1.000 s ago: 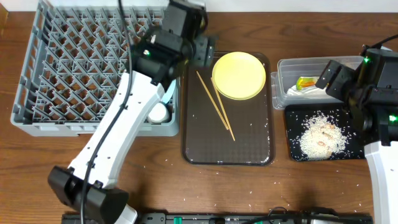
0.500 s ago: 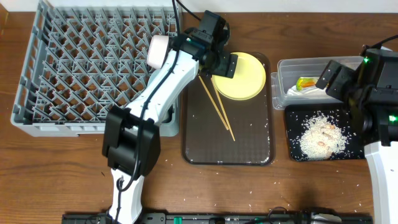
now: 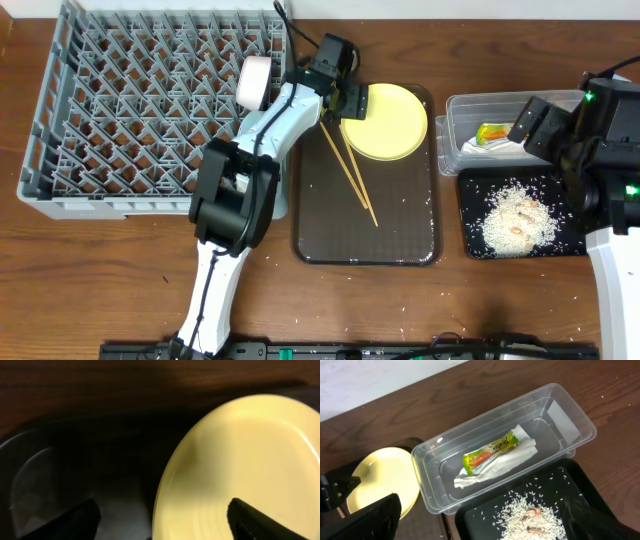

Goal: Sort waste into correct bins and load items into the dishwasher
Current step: 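Move the left gripper toward the yellow plate on the tray, then grasp the rim of the yellow plate with the left gripper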

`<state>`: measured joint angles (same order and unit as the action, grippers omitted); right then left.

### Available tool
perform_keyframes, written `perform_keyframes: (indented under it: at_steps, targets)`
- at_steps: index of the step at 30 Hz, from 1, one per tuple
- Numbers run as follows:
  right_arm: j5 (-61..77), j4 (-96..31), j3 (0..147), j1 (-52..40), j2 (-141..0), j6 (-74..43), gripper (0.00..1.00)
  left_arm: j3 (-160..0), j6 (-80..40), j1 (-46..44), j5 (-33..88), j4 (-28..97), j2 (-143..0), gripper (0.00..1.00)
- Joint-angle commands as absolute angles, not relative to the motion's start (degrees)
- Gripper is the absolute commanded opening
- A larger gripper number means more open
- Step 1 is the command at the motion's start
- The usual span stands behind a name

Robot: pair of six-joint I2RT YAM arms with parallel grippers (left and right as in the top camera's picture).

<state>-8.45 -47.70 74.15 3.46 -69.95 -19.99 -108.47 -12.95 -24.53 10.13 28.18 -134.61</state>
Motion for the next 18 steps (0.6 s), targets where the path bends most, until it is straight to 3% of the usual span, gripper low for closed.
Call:
perform_keyframes:
  at_steps: [1, 11, 18]
  targets:
    - [-9.0, -47.6, 74.9, 3.7, -69.8, -20.6, 0.99, -108.9, -14.9, -24.6, 9.6, 27.2, -135.6, 0.77]
    - [-9.0, -47.6, 74.9, 3.7, -69.8, -20.6, 0.99, -108.7, -20.9, -24.7, 9.8, 26.8, -138.1, 0.76]
    - [-9.0, -47.6, 74.9, 3.7, -69.8, -20.6, 0.99, -106.7, -32.5, -24.7, 9.8, 24.7, -138.4, 0.61]
